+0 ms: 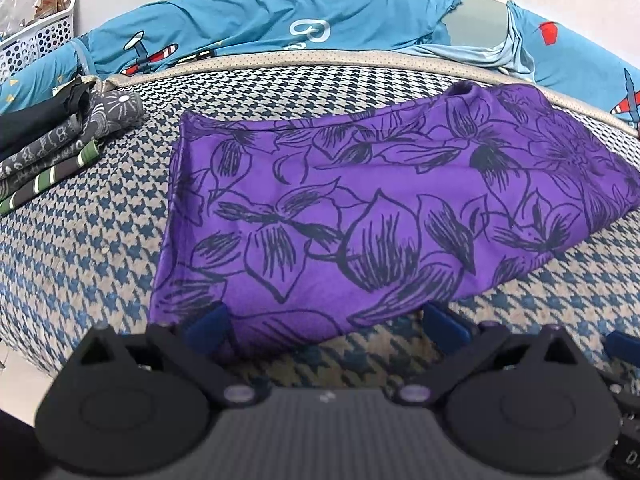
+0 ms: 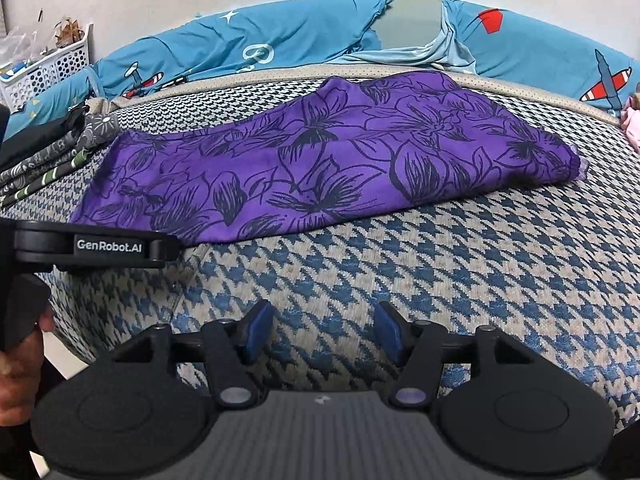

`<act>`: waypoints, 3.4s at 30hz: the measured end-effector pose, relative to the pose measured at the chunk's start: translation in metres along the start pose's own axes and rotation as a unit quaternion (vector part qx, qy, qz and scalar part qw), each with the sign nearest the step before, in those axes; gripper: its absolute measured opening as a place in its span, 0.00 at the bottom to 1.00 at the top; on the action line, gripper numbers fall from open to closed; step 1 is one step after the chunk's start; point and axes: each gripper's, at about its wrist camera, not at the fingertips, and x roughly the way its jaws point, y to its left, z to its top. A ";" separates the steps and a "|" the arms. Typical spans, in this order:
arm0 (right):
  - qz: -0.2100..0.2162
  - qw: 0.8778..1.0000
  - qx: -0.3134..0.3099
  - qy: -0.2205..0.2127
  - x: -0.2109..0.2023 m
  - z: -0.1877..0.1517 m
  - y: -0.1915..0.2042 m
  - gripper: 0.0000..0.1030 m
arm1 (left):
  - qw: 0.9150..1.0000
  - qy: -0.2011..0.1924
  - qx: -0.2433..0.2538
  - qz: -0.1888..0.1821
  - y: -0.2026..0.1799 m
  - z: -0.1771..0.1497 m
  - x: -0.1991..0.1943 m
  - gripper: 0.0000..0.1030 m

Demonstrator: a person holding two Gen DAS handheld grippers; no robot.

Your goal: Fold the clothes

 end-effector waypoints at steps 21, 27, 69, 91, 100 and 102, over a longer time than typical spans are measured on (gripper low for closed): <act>-0.021 1.000 -0.002 0.020 -0.011 -0.010 0.001 0.57 | 1.000 0.002 -0.003 -0.008 0.004 0.001 -0.004 1.00; -0.024 0.999 0.000 0.021 -0.011 -0.011 0.002 0.58 | 1.000 0.000 -0.012 -0.011 0.008 0.002 -0.005 1.00; 0.035 0.996 -0.083 -0.026 -0.006 -0.006 0.061 0.57 | 0.987 -0.021 -0.158 0.019 0.099 0.027 -0.021 1.00; 0.148 0.962 -0.230 -0.024 0.020 0.019 0.135 0.57 | 0.994 0.019 -0.105 -0.007 0.144 0.091 0.003 1.00; 0.175 0.924 -0.337 -0.037 0.044 0.024 0.174 0.57 | 0.992 0.048 -0.113 -0.024 0.160 0.100 0.027 1.00; 0.176 0.916 -0.357 -0.043 0.049 0.022 0.180 0.57 | 0.991 0.054 -0.118 -0.030 0.164 0.102 0.032 1.00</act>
